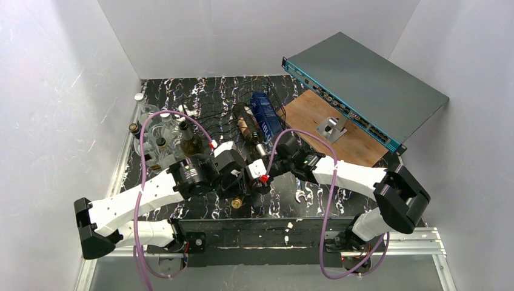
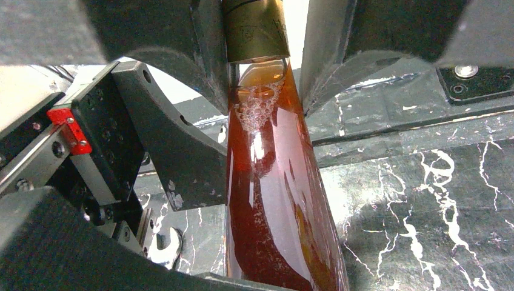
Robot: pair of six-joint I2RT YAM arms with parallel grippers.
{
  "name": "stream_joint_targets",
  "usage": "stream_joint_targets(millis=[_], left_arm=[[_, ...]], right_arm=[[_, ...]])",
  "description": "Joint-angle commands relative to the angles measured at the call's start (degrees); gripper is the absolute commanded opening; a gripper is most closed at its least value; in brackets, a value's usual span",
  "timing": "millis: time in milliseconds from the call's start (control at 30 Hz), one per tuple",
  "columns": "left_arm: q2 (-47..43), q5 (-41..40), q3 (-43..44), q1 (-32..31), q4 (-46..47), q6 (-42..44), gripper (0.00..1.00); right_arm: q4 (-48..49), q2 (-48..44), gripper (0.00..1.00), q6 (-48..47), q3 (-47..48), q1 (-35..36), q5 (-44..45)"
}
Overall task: Take the wine bottle off the wine rack
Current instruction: Pick up the wine bottle from the wine rack.
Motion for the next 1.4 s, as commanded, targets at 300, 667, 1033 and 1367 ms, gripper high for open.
stream_joint_targets(millis=[300,667,1033,1367], left_arm=[[-4.8,3.0,4.0,1.0,6.6,-1.5,0.22],[-9.4,2.5,0.1,1.0,8.6,-2.8,0.58],[-15.2,0.4,-2.6,1.0,10.7,2.7,0.85],[-21.1,-3.9,-1.9,1.0,13.6,19.5,0.95]], right_arm=[[0.1,0.0,0.47,-0.1,-0.5,1.3,-1.3],[0.2,-0.3,0.36,2.7,-0.1,1.2,-3.7],[2.5,0.1,0.33,7.5,-0.4,0.4,-6.3],[6.2,-0.4,0.32,12.2,-1.4,-2.1,-8.3]])
